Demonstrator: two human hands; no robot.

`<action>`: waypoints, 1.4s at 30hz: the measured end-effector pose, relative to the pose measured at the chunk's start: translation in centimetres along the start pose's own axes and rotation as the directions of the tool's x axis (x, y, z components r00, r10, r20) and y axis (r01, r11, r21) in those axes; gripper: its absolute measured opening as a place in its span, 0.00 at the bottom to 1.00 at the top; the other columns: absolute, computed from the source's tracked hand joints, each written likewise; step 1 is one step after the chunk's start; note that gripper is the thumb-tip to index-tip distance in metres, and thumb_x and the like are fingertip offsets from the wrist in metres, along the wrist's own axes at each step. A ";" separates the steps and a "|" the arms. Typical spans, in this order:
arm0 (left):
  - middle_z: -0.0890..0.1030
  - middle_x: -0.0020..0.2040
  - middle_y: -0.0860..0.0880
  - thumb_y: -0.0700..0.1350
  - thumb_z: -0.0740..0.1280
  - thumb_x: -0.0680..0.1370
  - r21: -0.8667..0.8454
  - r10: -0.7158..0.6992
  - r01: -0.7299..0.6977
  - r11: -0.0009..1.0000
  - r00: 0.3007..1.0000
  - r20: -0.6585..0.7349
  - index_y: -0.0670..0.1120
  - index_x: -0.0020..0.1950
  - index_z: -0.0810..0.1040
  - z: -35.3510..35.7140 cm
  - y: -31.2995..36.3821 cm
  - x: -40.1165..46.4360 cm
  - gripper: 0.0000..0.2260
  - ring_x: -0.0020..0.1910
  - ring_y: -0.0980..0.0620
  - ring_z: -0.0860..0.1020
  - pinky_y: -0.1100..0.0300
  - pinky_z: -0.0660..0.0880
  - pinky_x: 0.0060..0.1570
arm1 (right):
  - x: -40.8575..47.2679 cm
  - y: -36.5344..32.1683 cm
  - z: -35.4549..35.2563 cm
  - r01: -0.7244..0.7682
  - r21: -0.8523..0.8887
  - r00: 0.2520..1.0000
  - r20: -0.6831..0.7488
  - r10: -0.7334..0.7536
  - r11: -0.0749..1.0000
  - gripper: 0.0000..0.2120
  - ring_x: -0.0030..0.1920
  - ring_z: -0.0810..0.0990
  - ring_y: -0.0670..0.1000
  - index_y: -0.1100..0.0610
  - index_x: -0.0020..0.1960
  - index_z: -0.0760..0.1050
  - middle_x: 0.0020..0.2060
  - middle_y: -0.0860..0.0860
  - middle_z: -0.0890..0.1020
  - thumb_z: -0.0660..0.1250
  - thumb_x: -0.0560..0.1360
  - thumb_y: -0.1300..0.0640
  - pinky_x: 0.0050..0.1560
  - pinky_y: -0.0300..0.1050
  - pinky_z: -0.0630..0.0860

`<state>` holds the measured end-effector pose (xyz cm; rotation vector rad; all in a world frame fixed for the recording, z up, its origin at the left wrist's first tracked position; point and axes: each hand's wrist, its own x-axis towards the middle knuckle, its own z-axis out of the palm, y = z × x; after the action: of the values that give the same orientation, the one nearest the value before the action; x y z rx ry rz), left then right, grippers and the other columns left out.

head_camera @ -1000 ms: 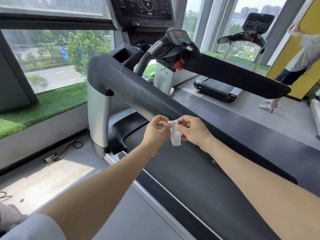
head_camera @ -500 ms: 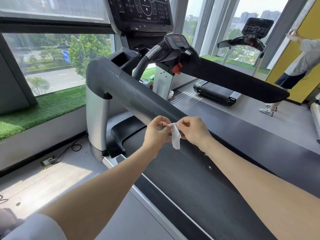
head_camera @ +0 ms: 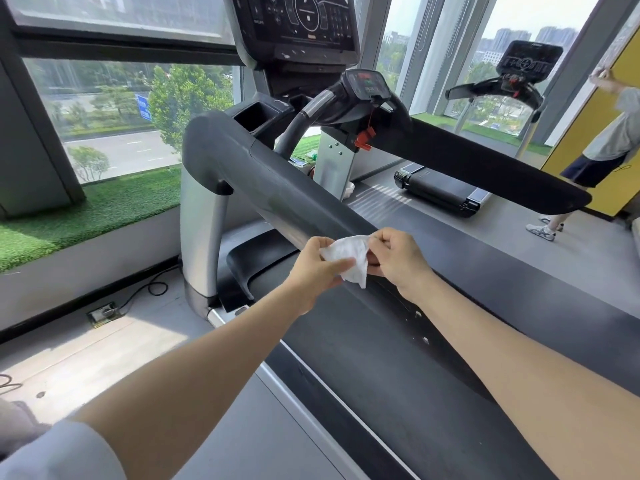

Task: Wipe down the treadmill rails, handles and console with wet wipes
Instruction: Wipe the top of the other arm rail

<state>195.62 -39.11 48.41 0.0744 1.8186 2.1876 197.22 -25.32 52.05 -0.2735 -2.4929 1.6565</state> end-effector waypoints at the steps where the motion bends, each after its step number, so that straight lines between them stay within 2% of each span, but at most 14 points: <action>1: 0.77 0.53 0.43 0.34 0.69 0.74 -0.028 -0.001 0.001 1.000 1.000 -0.027 0.43 0.55 0.71 0.1 -0.2 0.0 0.13 0.46 0.48 0.80 0.56 0.81 0.45 | 0.0 -0.1 0.0 -0.023 0.055 1.000 -0.005 0.023 0.998 0.12 0.44 0.80 0.58 0.60 0.40 0.72 0.44 0.61 0.79 0.57 0.80 0.65 0.45 0.55 0.81; 6: 0.80 0.44 0.43 0.29 0.63 0.77 -0.445 -0.074 0.113 0.889 0.992 0.104 0.40 0.50 0.73 -0.3 0.4 -0.3 0.07 0.38 0.50 0.82 0.61 0.80 0.37 | -0.1 0.0 0.5 -0.219 0.284 0.969 -0.051 0.243 0.934 0.14 0.39 0.78 0.54 0.62 0.39 0.71 0.41 0.57 0.78 0.53 0.81 0.66 0.36 0.45 0.78; 8: 0.80 0.46 0.42 0.29 0.63 0.77 -0.455 -0.105 0.117 0.883 0.993 0.053 0.40 0.50 0.73 -0.7 0.2 -0.2 0.07 0.40 0.49 0.81 0.61 0.81 0.38 | 0.0 0.3 0.8 -0.166 0.072 0.977 -0.121 0.174 0.983 0.13 0.38 0.77 0.55 0.62 0.39 0.71 0.39 0.57 0.77 0.54 0.80 0.65 0.37 0.46 0.77; 10: 0.78 0.51 0.41 0.29 0.63 0.76 -0.371 -0.116 0.080 0.925 0.990 -0.075 0.41 0.51 0.71 -1.1 -0.3 0.2 0.09 0.43 0.48 0.81 0.59 0.81 0.39 | -0.2 0.2 0.7 0.007 -0.281 0.971 -0.228 -0.073 0.960 0.08 0.43 0.76 0.56 0.60 0.43 0.71 0.42 0.56 0.77 0.56 0.79 0.62 0.44 0.48 0.74; 13: 0.77 0.52 0.41 0.29 0.63 0.75 -0.259 -0.069 0.022 0.966 0.983 -0.171 0.42 0.51 0.71 -1.2 -0.6 0.2 0.10 0.45 0.47 0.79 0.56 0.80 0.44 | -1.4 -0.8 1.0 0.218 -0.500 0.947 -0.100 -0.306 0.838 0.08 0.49 0.77 0.55 0.62 0.51 0.76 0.48 0.55 0.80 0.60 0.79 0.60 0.47 0.40 0.69; 16: 0.78 0.51 0.40 0.30 0.63 0.76 -0.298 -0.041 0.011 0.955 0.995 -0.092 0.41 0.51 0.72 -0.6 -0.6 -0.4 0.08 0.42 0.48 0.80 0.58 0.80 0.43 | -2.2 -0.6 2.6 0.159 -0.499 0.987 0.083 -0.136 0.852 0.13 0.51 0.79 0.54 0.61 0.56 0.78 0.50 0.54 0.81 0.61 0.79 0.54 0.48 0.43 0.72; 19: 0.80 0.48 0.41 0.35 0.62 0.79 -0.377 -0.027 0.015 0.926 0.999 -0.028 0.40 0.53 0.73 -0.6 -1.0 -1.0 0.04 0.41 0.51 0.81 0.61 0.80 0.41 | -2.2 0.1 3.7 0.061 -0.344 0.998 0.043 -0.049 0.937 0.13 0.45 0.79 0.54 0.61 0.52 0.79 0.46 0.56 0.83 0.62 0.79 0.52 0.42 0.45 0.72; 22: 0.80 0.47 0.47 0.41 0.65 0.79 -0.238 -0.001 -0.018 0.971 0.997 -0.077 0.44 0.53 0.74 -1.4 -2.6 -0.7 0.04 0.44 0.54 0.80 0.63 0.77 0.46 | -1.8 0.6 3.8 -0.028 -0.257 1.000 -0.019 0.024 0.966 0.10 0.40 0.75 0.52 0.62 0.49 0.80 0.44 0.60 0.82 0.62 0.78 0.57 0.40 0.43 0.69; 24: 0.80 0.48 0.48 0.42 0.67 0.78 -0.269 -0.065 0.041 0.962 0.995 -0.079 0.45 0.56 0.74 -1.6 -3.6 -0.4 0.08 0.46 0.53 0.80 0.63 0.75 0.50 | -1.9 0.7 3.9 -0.092 -0.172 0.993 0.055 0.103 0.981 0.10 0.41 0.73 0.51 0.64 0.50 0.79 0.41 0.59 0.80 0.62 0.79 0.58 0.42 0.44 0.69; 27: 0.80 0.44 0.47 0.40 0.65 0.79 -0.382 -0.113 0.080 0.921 0.991 -0.066 0.43 0.50 0.75 -1.5 -4.7 0.1 0.02 0.39 0.52 0.79 0.61 0.76 0.44 | -2.2 0.9 4.4 -0.122 -0.209 0.970 0.184 0.161 0.970 0.14 0.42 0.73 0.50 0.65 0.54 0.78 0.42 0.54 0.77 0.61 0.80 0.55 0.44 0.43 0.69; 30: 0.76 0.39 0.48 0.40 0.66 0.78 -0.315 -0.153 0.065 0.947 0.952 -0.264 0.45 0.43 0.72 -2.2 -5.6 1.7 0.05 0.39 0.48 0.75 0.59 0.72 0.41 | -2.1 1.0 4.1 0.076 -0.558 0.987 0.160 0.017 0.826 0.13 0.54 0.77 0.51 0.58 0.62 0.76 0.54 0.51 0.80 0.60 0.80 0.57 0.55 0.43 0.73; 34: 0.74 0.40 0.49 0.40 0.64 0.78 -0.045 -0.091 0.080 0.996 0.804 -0.588 0.44 0.46 0.69 -3.3 -5.4 4.9 0.03 0.41 0.48 0.73 0.60 0.66 0.35 | -1.9 1.1 3.1 0.256 -0.723 0.966 0.176 -0.188 0.641 0.14 0.61 0.75 0.51 0.55 0.64 0.75 0.59 0.50 0.78 0.57 0.80 0.59 0.59 0.47 0.72; 38: 0.76 0.53 0.44 0.40 0.61 0.78 0.147 0.062 0.042 0.988 0.771 -0.634 0.43 0.53 0.73 -3.7 -4.3 8.7 0.05 0.45 0.48 0.74 0.60 0.66 0.43 | -1.7 2.4 2.0 0.309 -0.799 0.950 0.230 -0.213 0.516 0.15 0.56 0.75 0.51 0.53 0.61 0.76 0.54 0.48 0.79 0.56 0.80 0.61 0.54 0.48 0.73; 42: 0.73 0.50 0.47 0.37 0.58 0.78 0.188 0.134 -0.012 0.982 0.747 -0.651 0.43 0.51 0.74 -2.4 -4.9 10.0 0.06 0.45 0.49 0.73 0.66 0.65 0.43 | -2.1 3.8 0.9 0.362 -0.833 0.931 0.295 -0.216 0.420 0.16 0.54 0.75 0.50 0.53 0.60 0.77 0.51 0.48 0.80 0.57 0.78 0.65 0.50 0.44 0.73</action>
<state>186.48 -38.04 41.75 -0.7046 2.3984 2.2727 199.40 -25.19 48.15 0.2156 -3.0398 0.1035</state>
